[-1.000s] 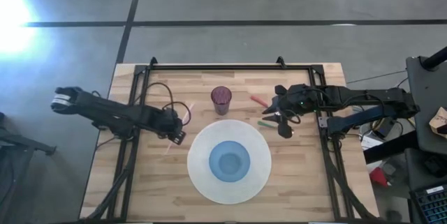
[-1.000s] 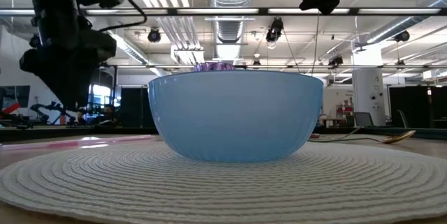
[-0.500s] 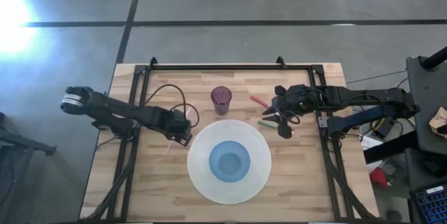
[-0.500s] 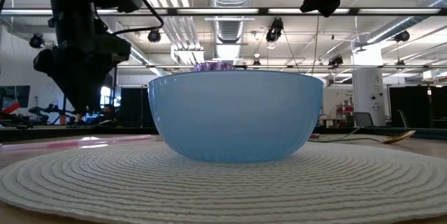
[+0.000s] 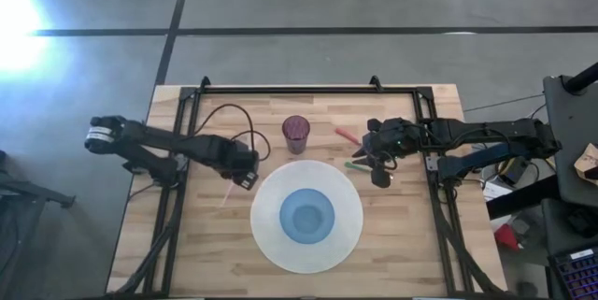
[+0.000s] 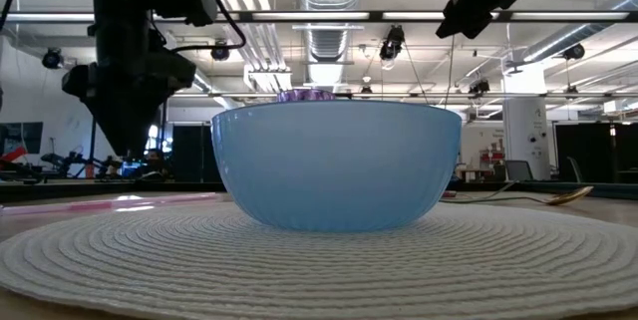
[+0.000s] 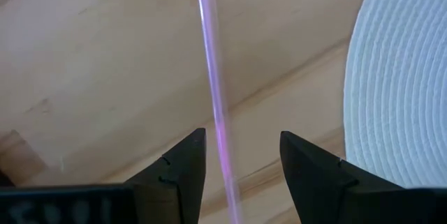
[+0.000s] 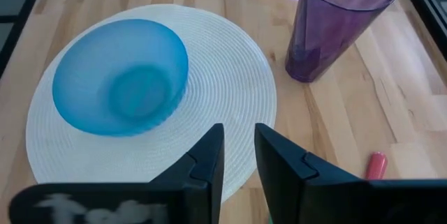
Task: Pick & Place Utensil
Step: Put the straw into the cup
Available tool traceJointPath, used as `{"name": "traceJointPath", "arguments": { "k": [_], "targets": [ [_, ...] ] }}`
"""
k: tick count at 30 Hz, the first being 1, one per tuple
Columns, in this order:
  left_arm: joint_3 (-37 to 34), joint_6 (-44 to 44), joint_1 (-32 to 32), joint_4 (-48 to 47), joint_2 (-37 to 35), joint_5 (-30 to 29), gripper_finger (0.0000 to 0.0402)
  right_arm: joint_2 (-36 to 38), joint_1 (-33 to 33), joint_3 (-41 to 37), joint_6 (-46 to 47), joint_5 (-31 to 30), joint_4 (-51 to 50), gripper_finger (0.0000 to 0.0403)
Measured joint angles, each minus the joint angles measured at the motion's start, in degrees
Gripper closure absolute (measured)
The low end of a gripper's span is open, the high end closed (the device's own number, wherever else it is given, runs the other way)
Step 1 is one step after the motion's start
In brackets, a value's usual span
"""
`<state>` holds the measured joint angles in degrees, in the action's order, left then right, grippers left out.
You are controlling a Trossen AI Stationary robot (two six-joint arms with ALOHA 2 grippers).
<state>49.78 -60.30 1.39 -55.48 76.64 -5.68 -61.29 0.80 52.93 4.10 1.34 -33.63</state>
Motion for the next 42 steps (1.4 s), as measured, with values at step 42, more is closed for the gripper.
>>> {"name": "traceJointPath", "arguments": {
  "k": [42],
  "targets": [
    [-0.39, 0.25, -0.05, 6.05, 6.25, 1.19, 0.0227, 0.01, 0.00, -0.02, 0.23, 0.01, 0.02, 0.0331]
  ]
}}
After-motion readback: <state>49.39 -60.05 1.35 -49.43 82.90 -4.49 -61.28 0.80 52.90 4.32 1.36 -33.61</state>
